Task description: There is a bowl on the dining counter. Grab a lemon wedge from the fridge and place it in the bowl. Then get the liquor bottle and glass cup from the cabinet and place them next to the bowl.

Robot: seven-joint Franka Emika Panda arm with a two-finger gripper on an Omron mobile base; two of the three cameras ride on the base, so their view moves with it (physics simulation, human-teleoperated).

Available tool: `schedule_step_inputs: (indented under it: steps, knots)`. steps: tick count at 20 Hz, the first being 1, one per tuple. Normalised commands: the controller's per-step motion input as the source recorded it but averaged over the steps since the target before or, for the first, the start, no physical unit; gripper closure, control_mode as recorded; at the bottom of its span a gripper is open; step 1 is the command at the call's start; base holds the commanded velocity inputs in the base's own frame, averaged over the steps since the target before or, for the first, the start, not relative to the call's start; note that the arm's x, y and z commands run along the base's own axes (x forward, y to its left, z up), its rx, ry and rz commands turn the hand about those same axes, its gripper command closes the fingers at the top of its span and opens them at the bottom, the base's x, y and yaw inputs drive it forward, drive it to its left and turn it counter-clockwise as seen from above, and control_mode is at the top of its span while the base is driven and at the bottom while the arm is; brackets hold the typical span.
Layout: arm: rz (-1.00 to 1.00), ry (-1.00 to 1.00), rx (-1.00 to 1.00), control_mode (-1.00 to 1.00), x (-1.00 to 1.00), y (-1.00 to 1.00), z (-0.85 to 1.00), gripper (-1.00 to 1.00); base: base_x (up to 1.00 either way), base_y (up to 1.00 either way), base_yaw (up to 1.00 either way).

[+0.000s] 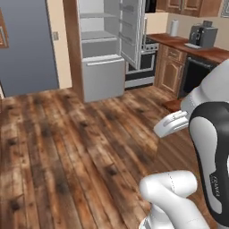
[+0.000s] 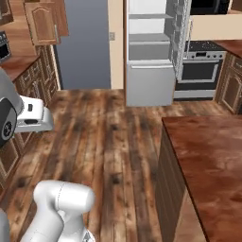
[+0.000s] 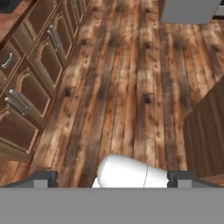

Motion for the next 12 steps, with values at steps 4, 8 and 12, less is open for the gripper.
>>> schedule_step_inputs:
  steps: [4,8,12]
  knots:
    - [0.0,0.0,0.0,1.0,0.0,0.0,0.0,-1.0,1.0,0.31,0.0]
    - [0.0,0.0,0.0,1.0,0.0,0.0,0.0,-1.0,1.0,0.31,0.04]
    - [0.0,0.0,0.0,1.0,0.0,0.0,0.0,-1.0,1.0,0.39,0.07]
